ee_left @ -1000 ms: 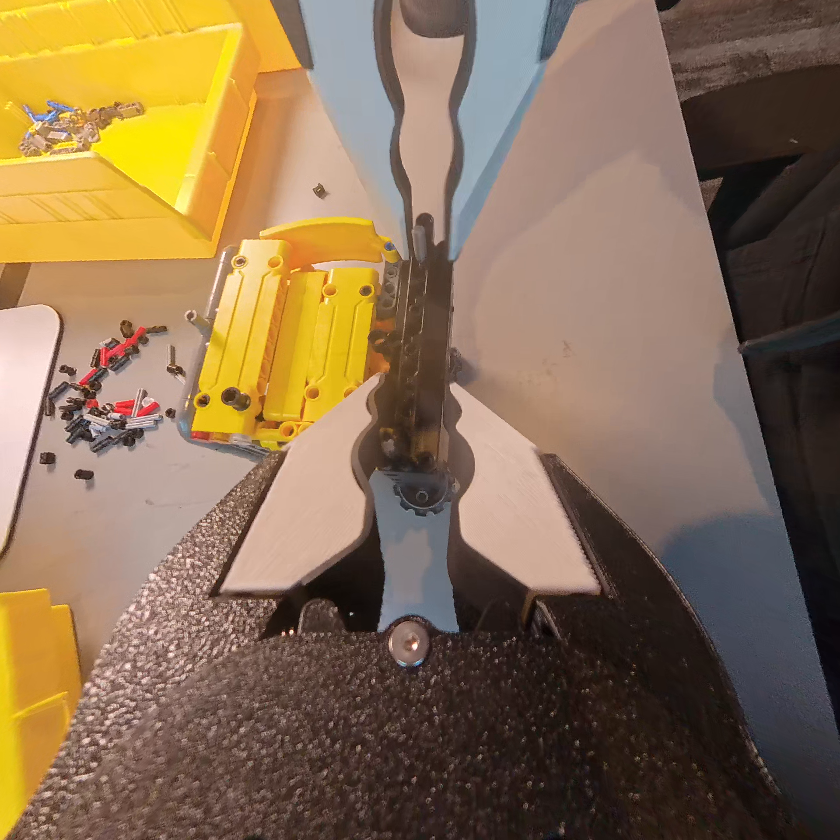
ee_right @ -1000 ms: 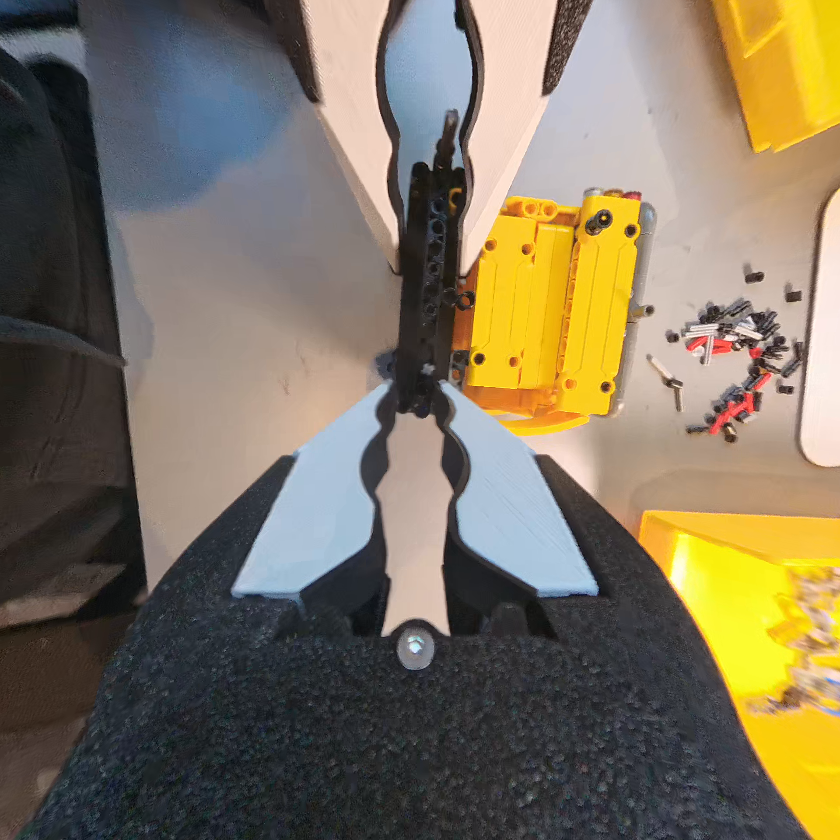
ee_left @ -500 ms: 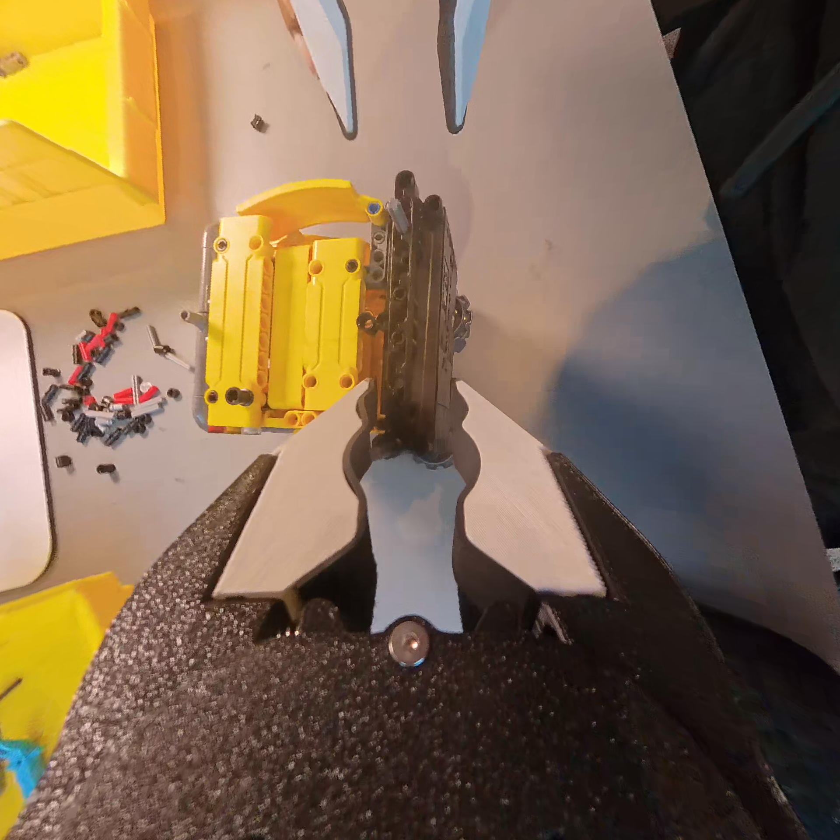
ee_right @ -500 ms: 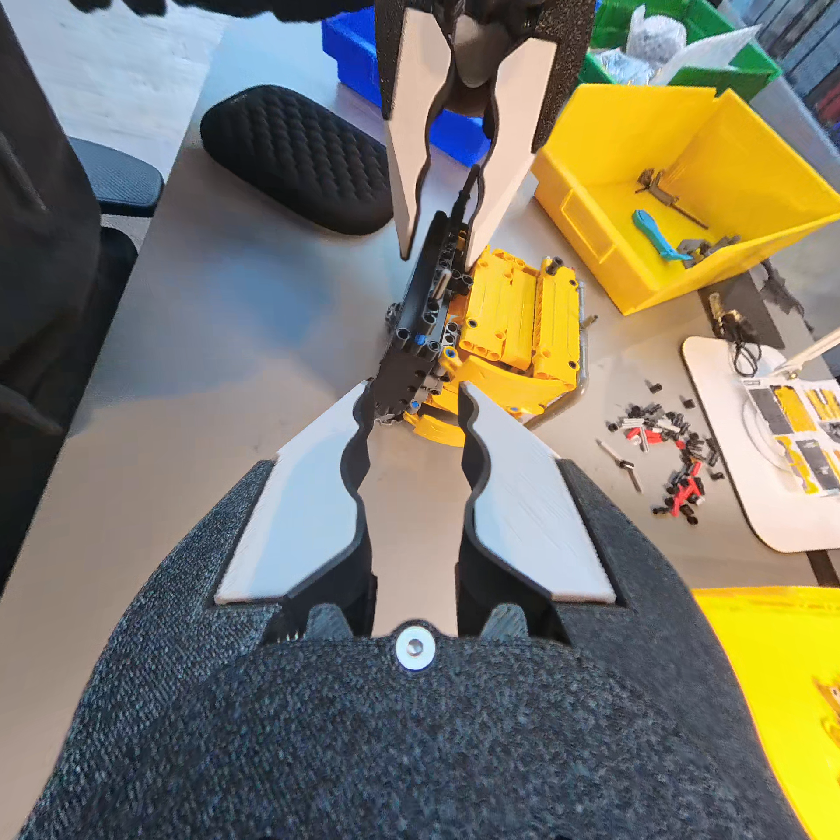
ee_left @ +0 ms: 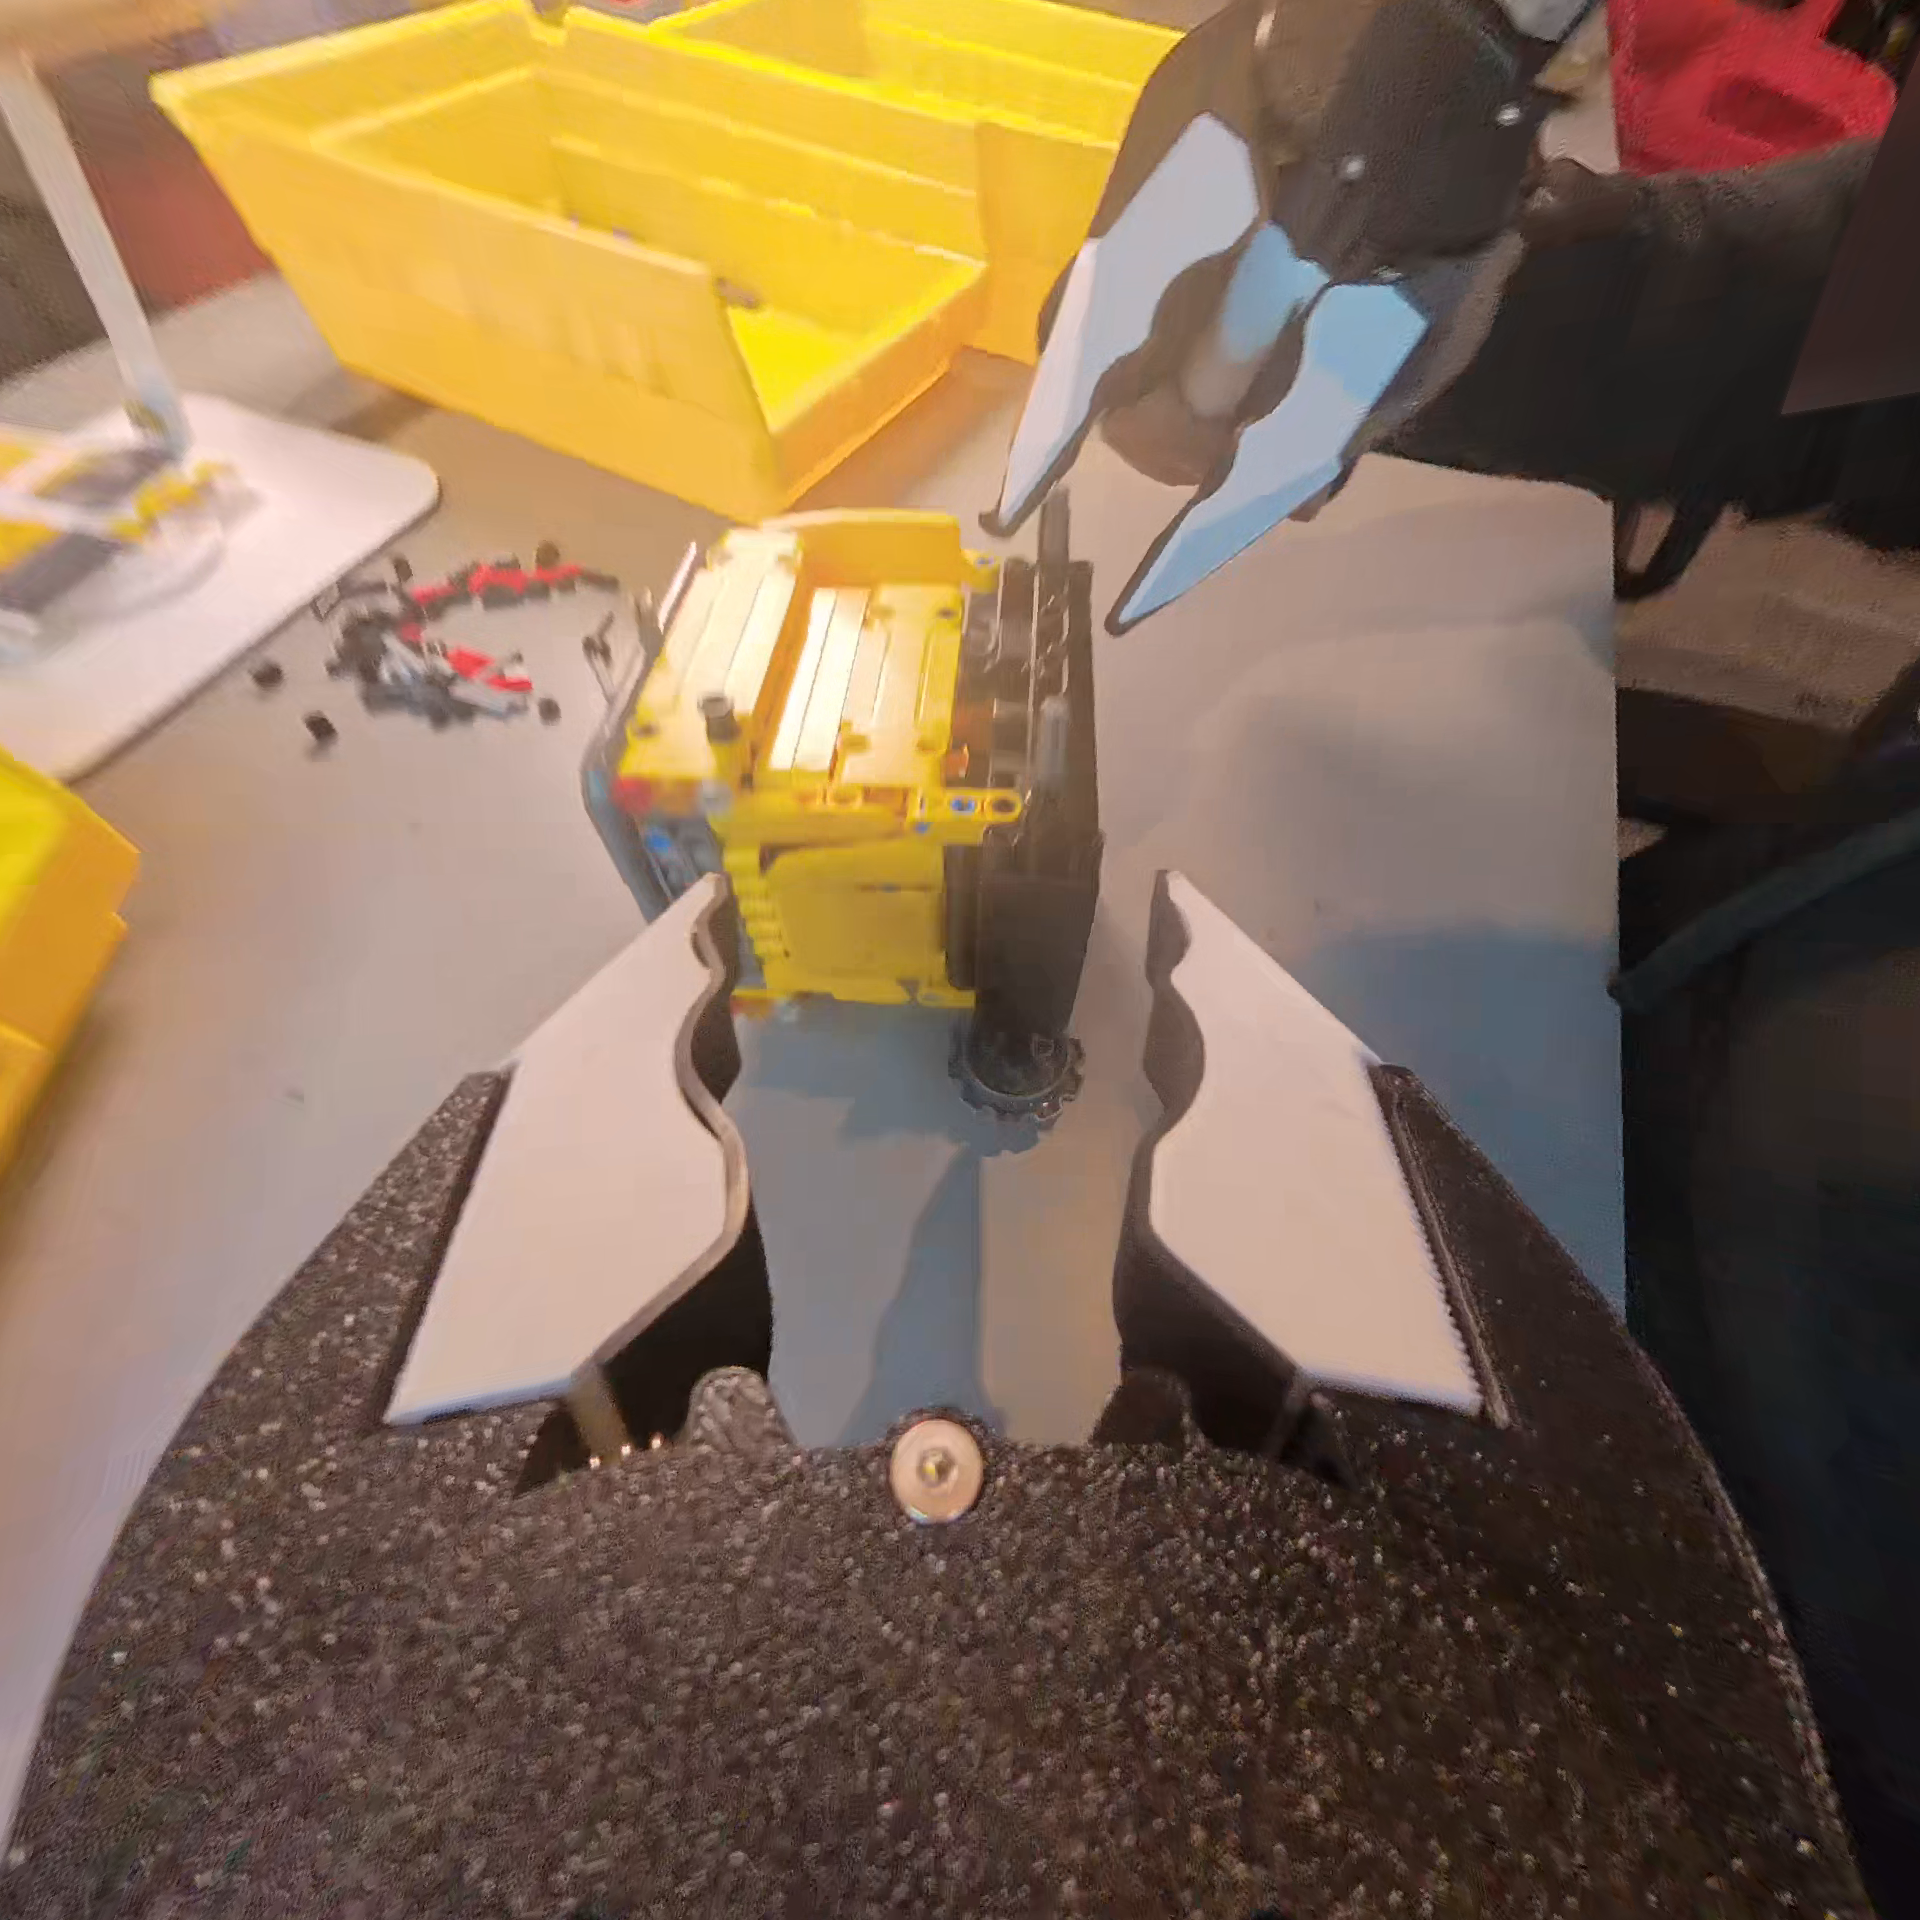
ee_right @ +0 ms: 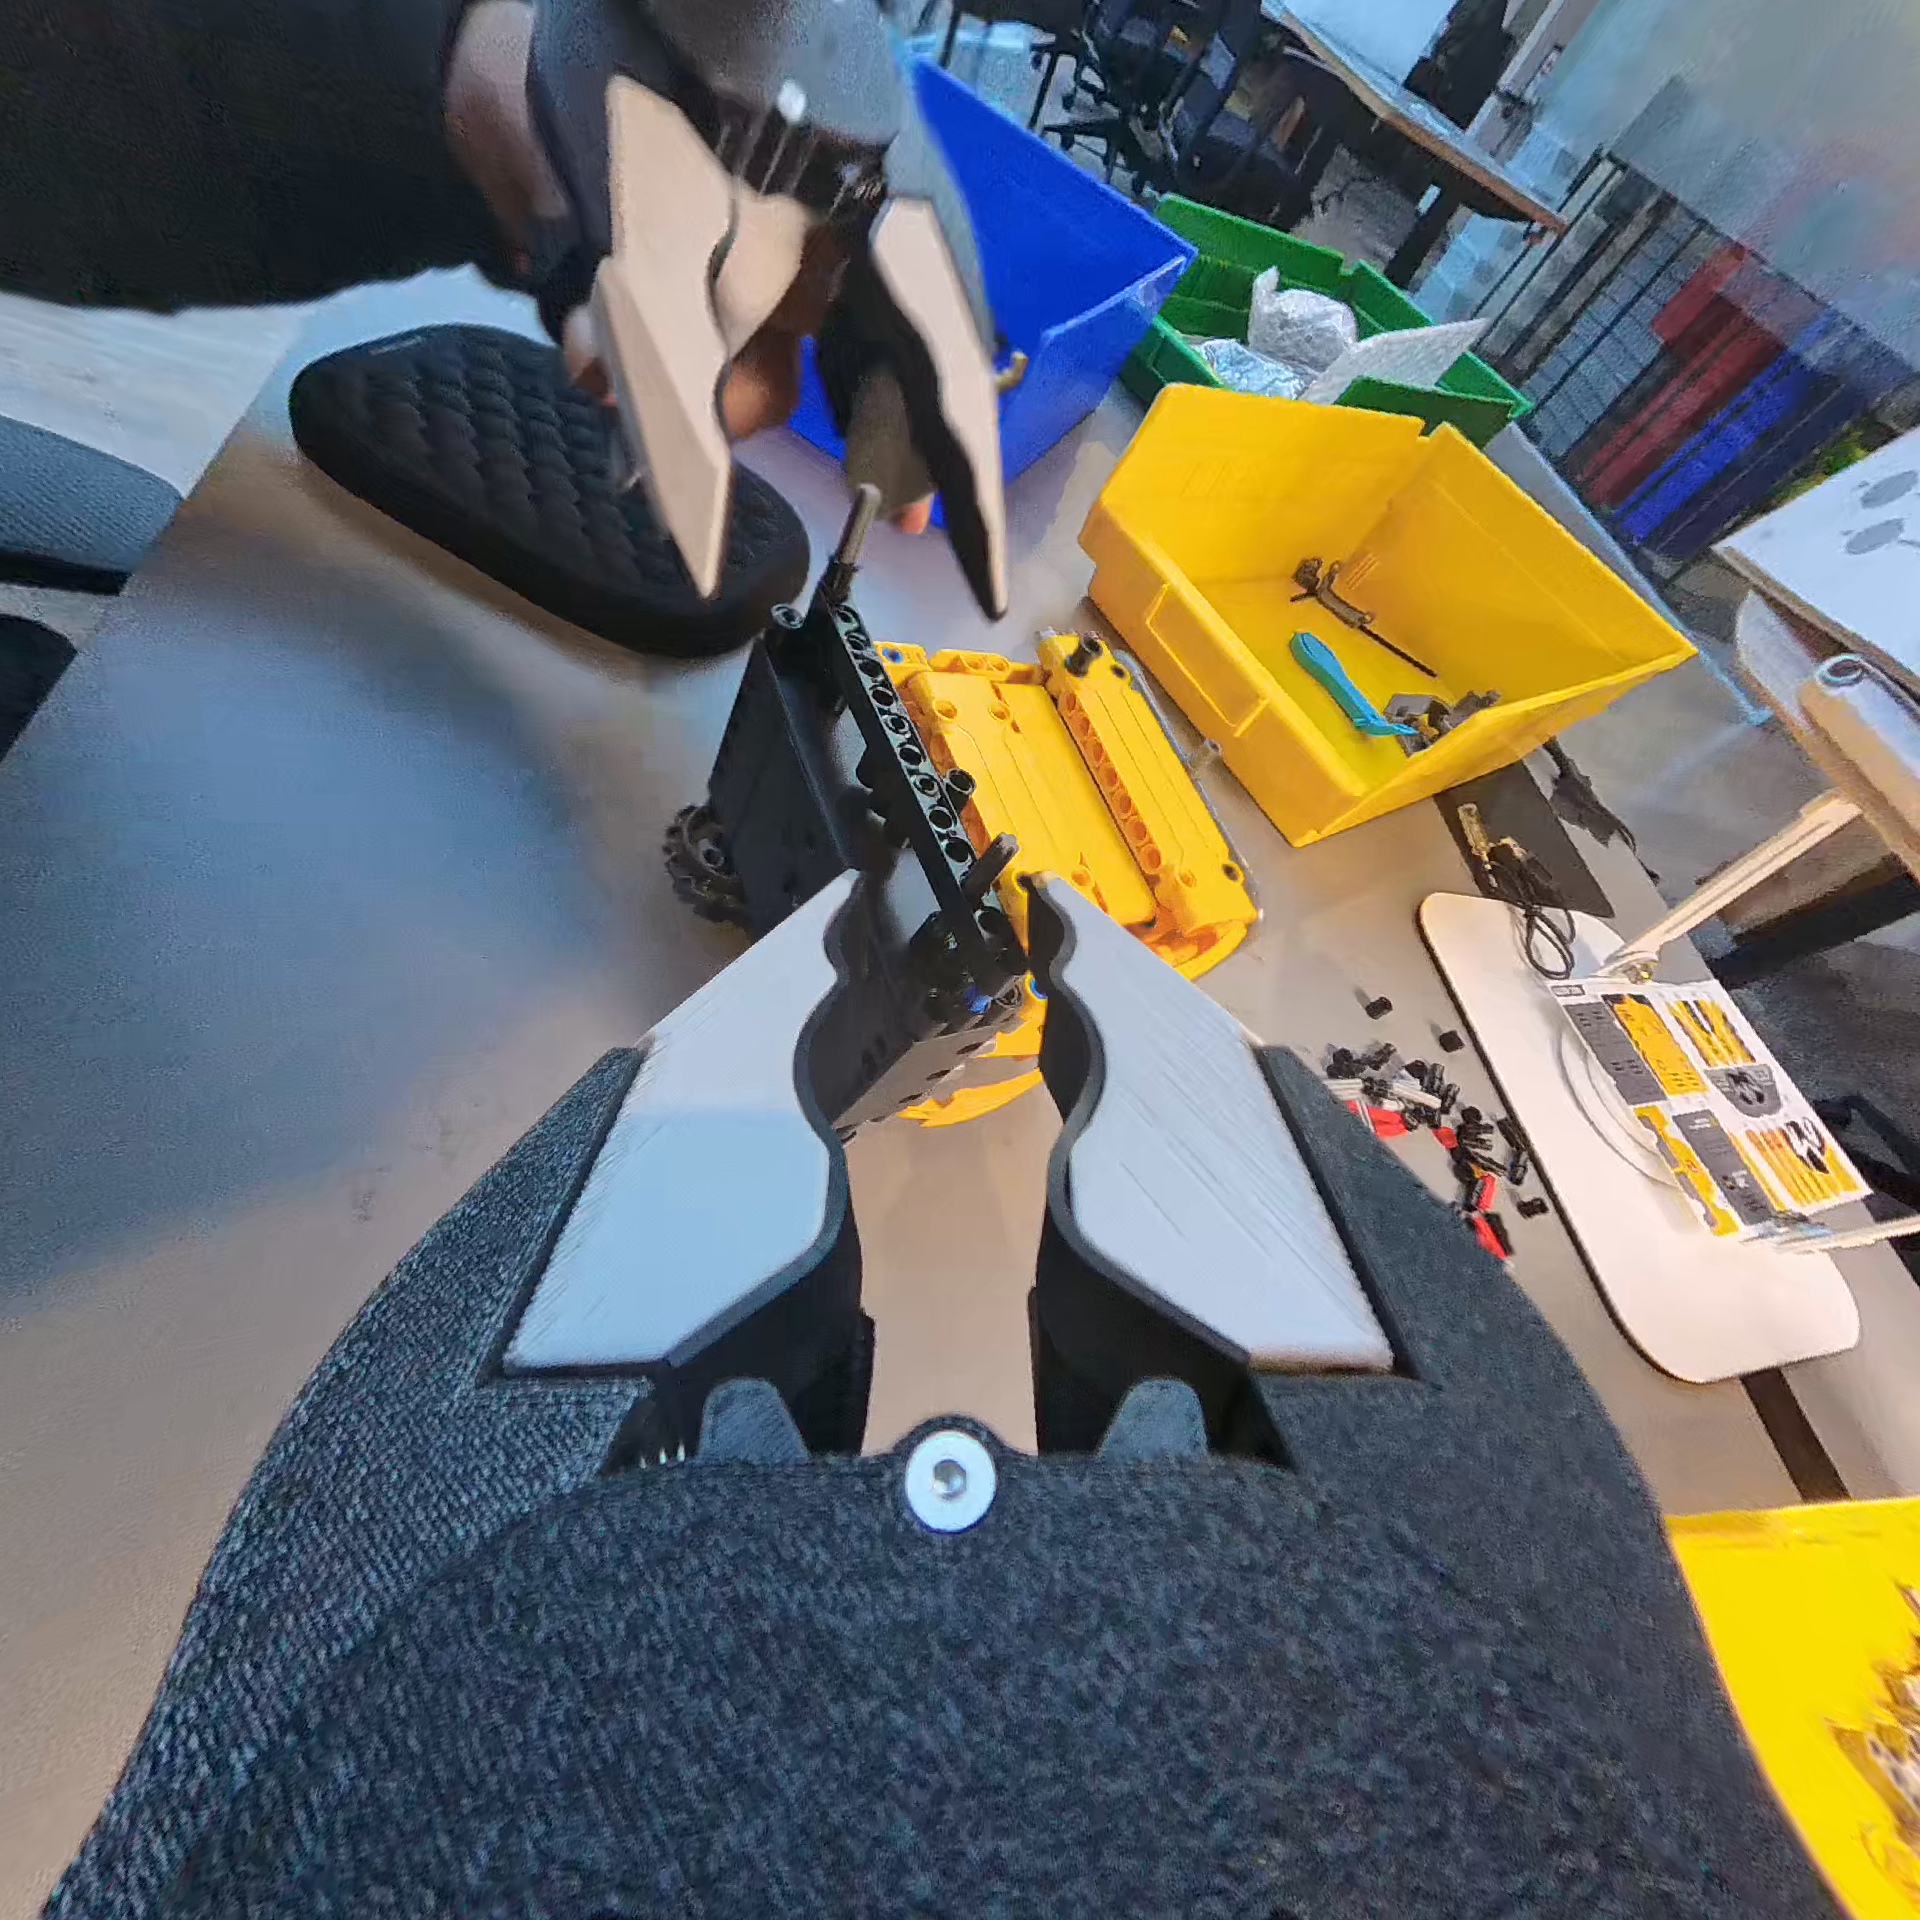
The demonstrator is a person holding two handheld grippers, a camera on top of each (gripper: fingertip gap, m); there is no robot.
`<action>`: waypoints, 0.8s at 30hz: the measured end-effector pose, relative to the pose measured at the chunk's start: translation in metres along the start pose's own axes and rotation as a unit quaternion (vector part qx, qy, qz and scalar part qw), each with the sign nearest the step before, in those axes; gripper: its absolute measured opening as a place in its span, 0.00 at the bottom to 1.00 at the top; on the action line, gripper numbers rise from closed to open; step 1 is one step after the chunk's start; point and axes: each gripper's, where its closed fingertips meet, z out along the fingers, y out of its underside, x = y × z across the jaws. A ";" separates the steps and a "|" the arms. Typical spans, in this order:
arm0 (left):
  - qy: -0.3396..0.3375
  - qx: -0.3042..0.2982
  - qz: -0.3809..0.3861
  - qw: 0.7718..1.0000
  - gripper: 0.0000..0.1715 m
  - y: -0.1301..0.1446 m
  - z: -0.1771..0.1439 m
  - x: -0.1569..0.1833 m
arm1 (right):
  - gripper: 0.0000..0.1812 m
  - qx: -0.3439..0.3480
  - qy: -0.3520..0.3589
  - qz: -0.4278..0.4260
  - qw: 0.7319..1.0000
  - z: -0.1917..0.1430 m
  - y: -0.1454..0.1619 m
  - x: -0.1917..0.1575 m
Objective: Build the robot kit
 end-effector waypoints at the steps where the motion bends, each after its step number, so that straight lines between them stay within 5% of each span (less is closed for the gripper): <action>1: -0.009 -0.005 -0.022 1.000 0.47 0.011 0.008 0.000 | 0.16 0.008 0.008 0.004 1.000 -0.001 0.000 0.003; 8: -0.104 -0.004 -0.055 0.993 0.43 0.024 0.040 -0.002 | 0.20 0.009 0.008 0.030 0.999 -0.012 0.031 0.004; 12: -0.098 -0.002 -0.076 0.992 0.42 0.023 0.039 -0.006 | 0.16 0.015 0.027 0.045 0.998 -0.004 0.031 0.002; 16: -0.039 0.003 -0.115 0.993 0.21 0.017 0.027 0.003 | 0.15 0.038 0.013 0.111 0.993 -0.005 0.005 0.002; 24: 0.180 0.009 -0.283 0.942 0.17 0.010 0.009 0.032 | 0.15 0.027 -0.035 0.240 0.970 -0.016 -0.019 -0.014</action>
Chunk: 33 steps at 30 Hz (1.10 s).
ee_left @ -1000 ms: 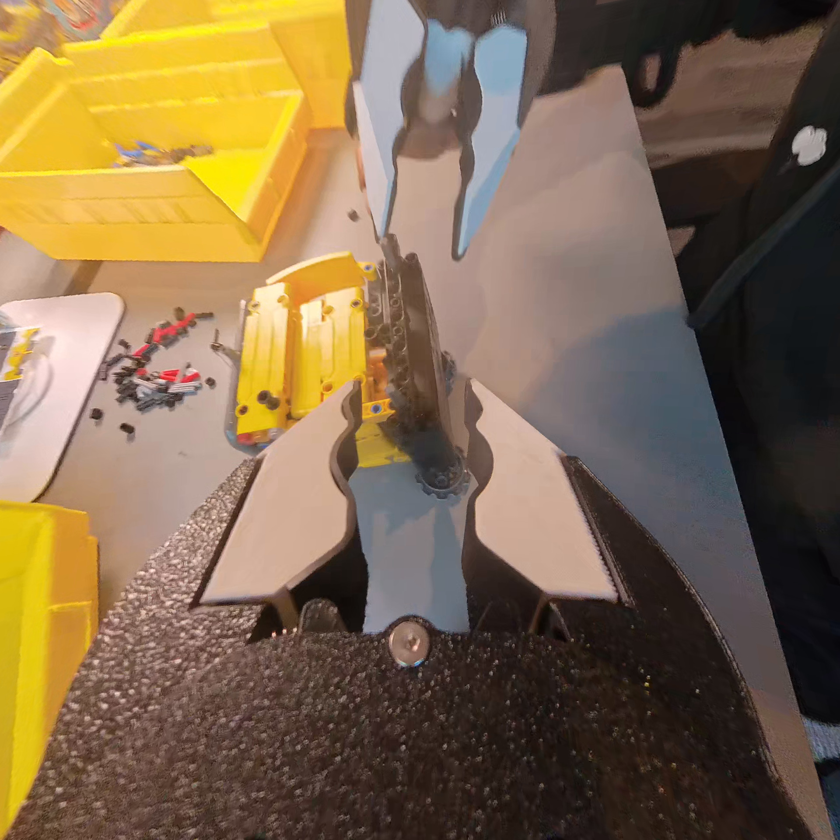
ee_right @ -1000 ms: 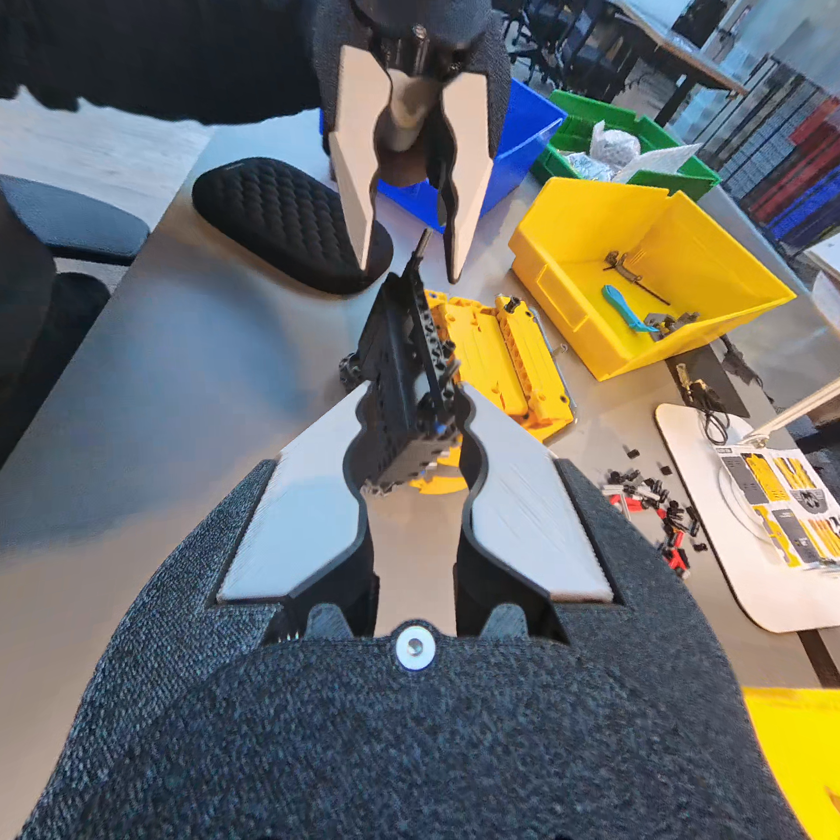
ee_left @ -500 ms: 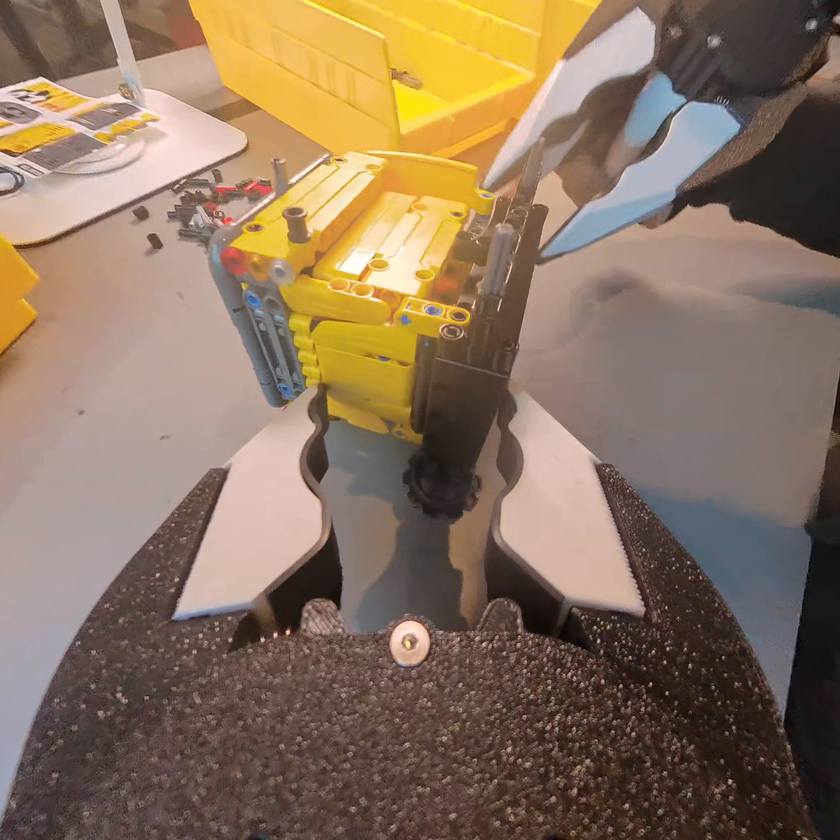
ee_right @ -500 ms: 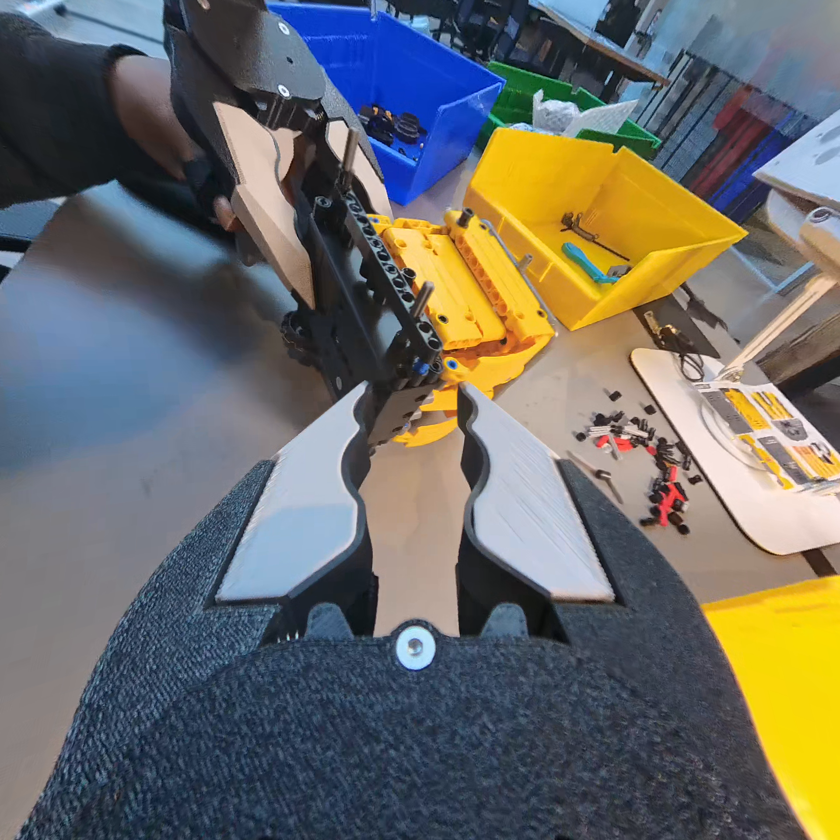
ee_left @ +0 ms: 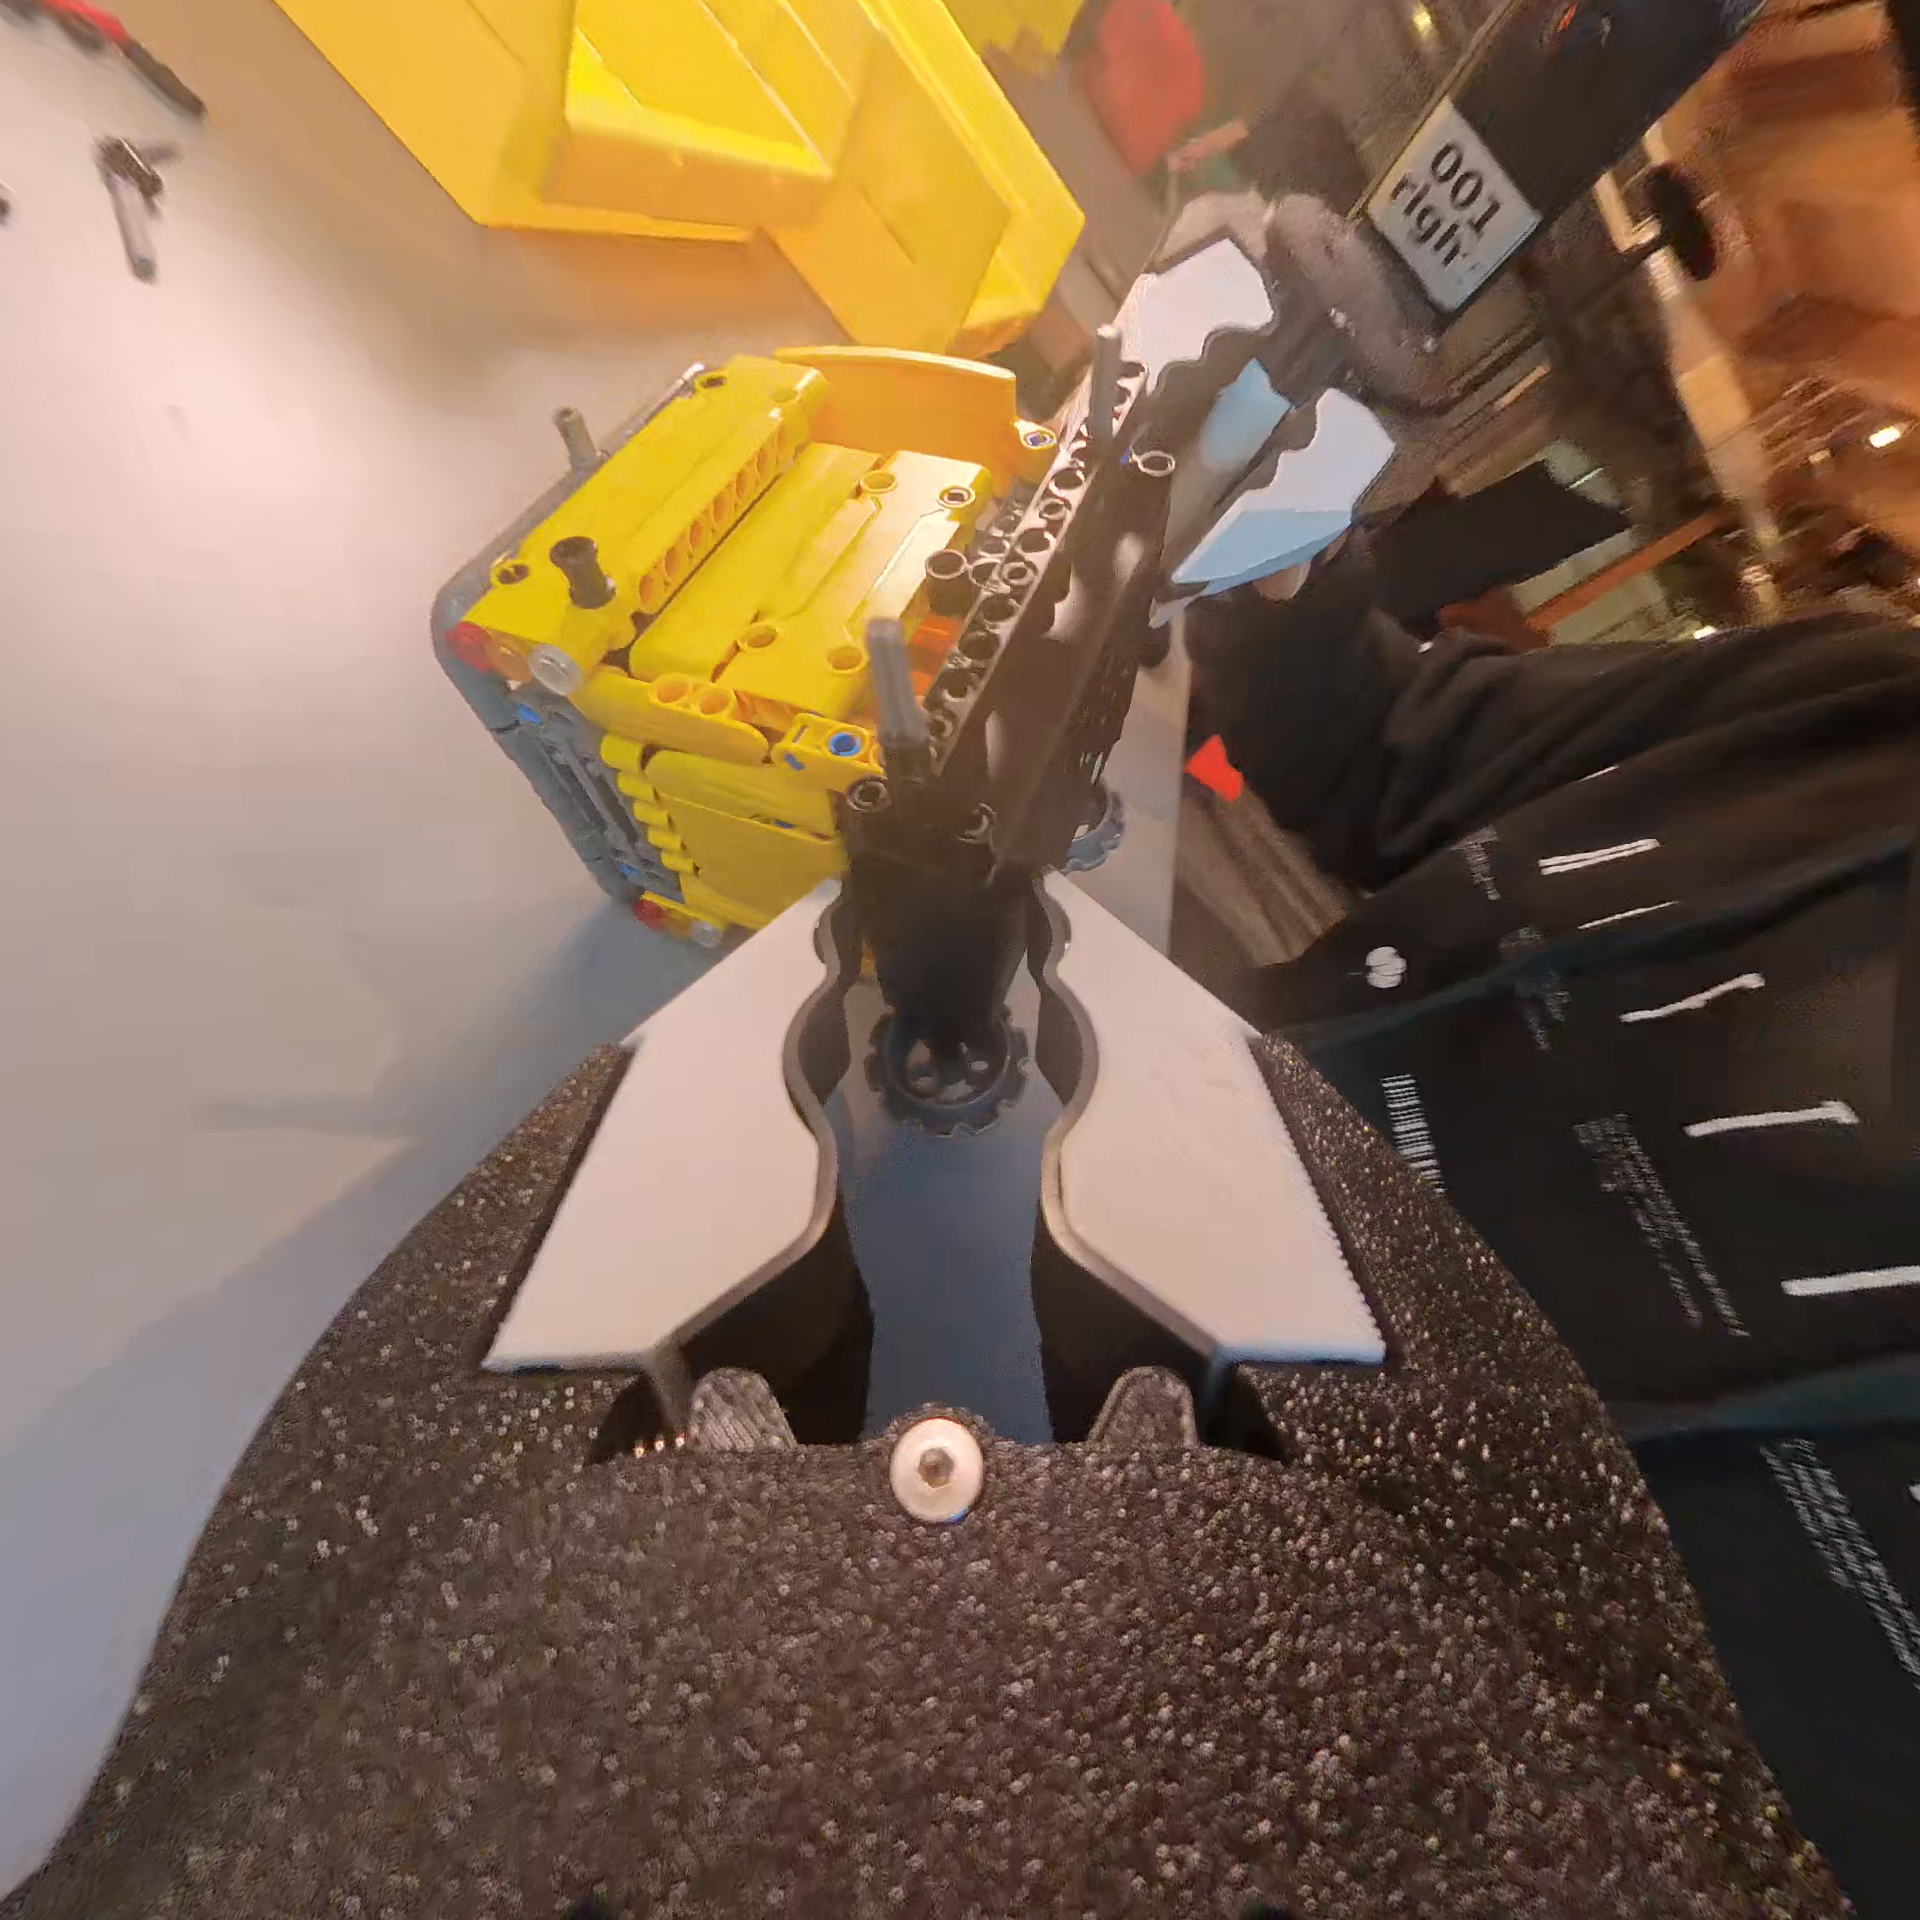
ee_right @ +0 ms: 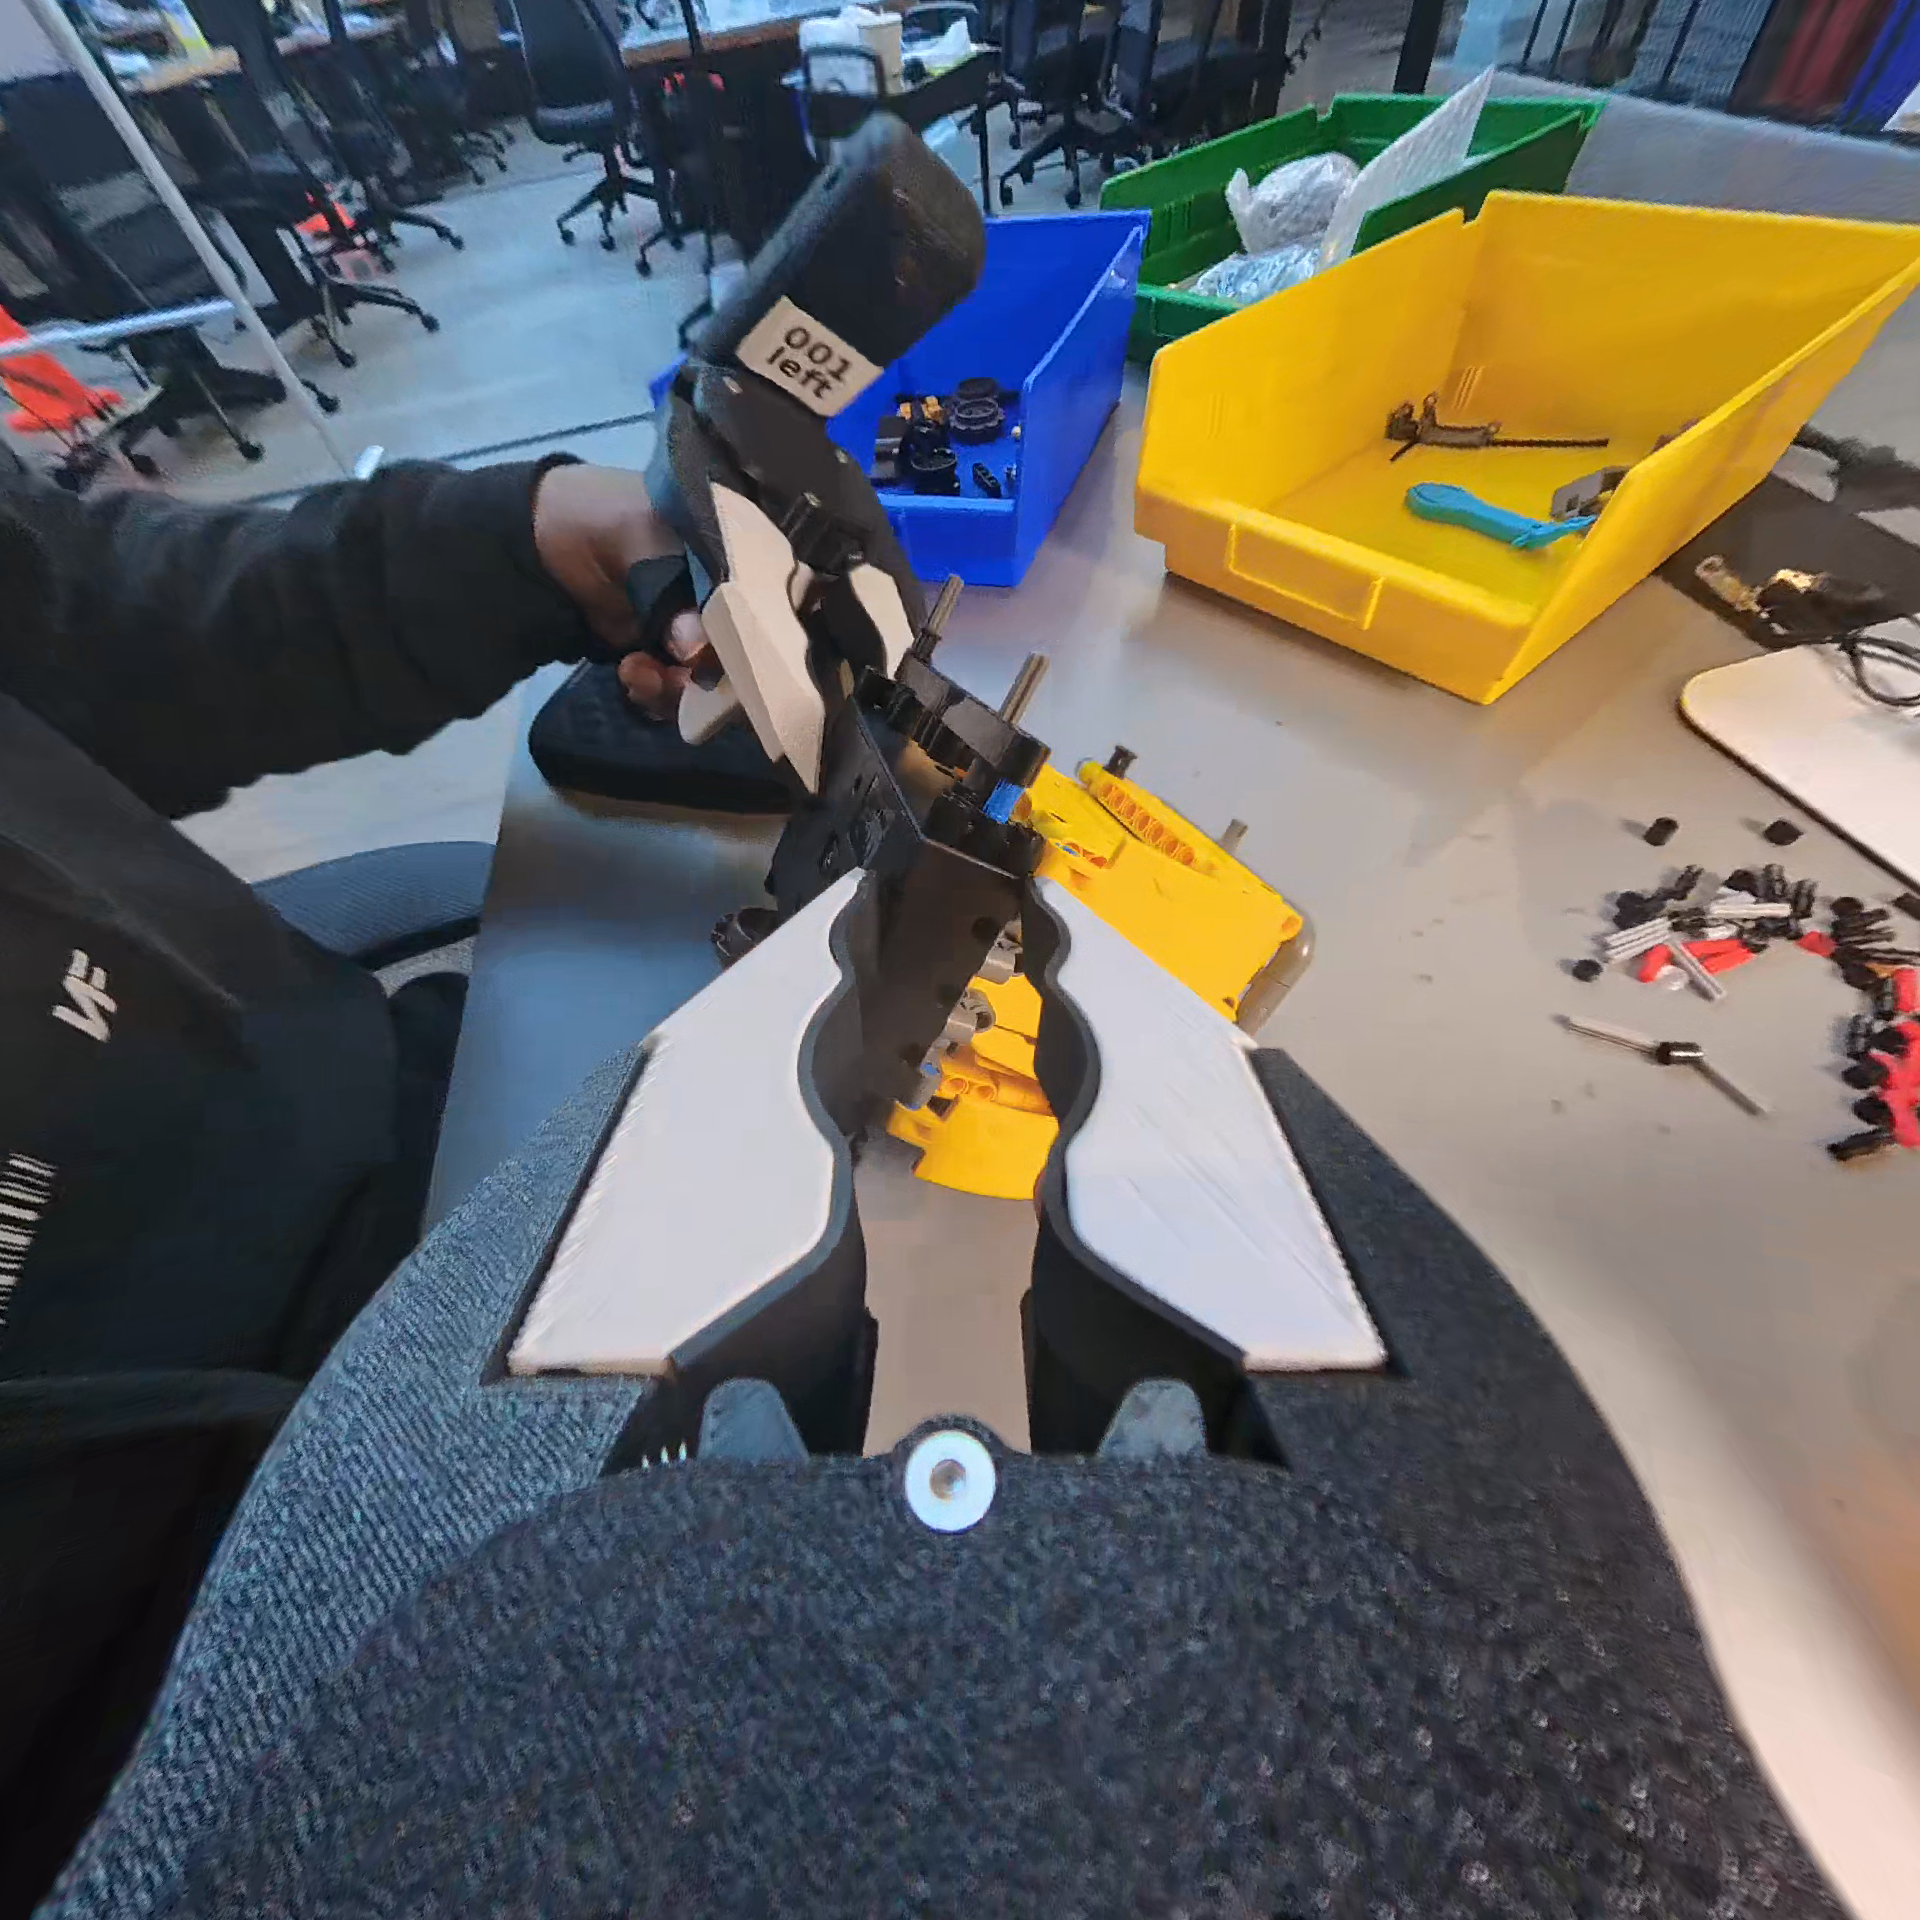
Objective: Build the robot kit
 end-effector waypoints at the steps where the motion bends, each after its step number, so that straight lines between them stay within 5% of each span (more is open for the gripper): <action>1: 0.011 0.000 -0.014 1.000 0.17 -0.001 -0.001 0.000 | 0.15 0.006 0.000 0.003 1.000 -0.001 0.001 -0.001; 6: 0.030 -0.007 -0.039 0.999 0.17 -0.012 -0.002 -0.004 | 0.19 0.039 0.011 -0.073 0.997 -0.005 0.005 0.000; 11: 0.035 -0.016 -0.036 0.999 0.17 -0.025 0.006 -0.007 | 0.42 0.019 0.034 -0.246 0.968 -0.009 0.009 0.003; 26: 0.030 0.025 -0.053 0.998 0.17 -0.040 0.019 -0.011 | 0.55 -0.019 0.032 -0.285 0.958 -0.006 0.027 0.011; 29: 0.009 0.019 0.008 1.000 0.19 -0.041 0.019 -0.011 | 0.55 -0.013 0.026 -0.267 0.963 -0.007 0.027 0.015; 33: -0.085 0.031 0.198 0.976 0.32 -0.061 0.004 -0.004 | 0.55 -0.003 0.014 -0.237 0.971 -0.009 0.029 0.021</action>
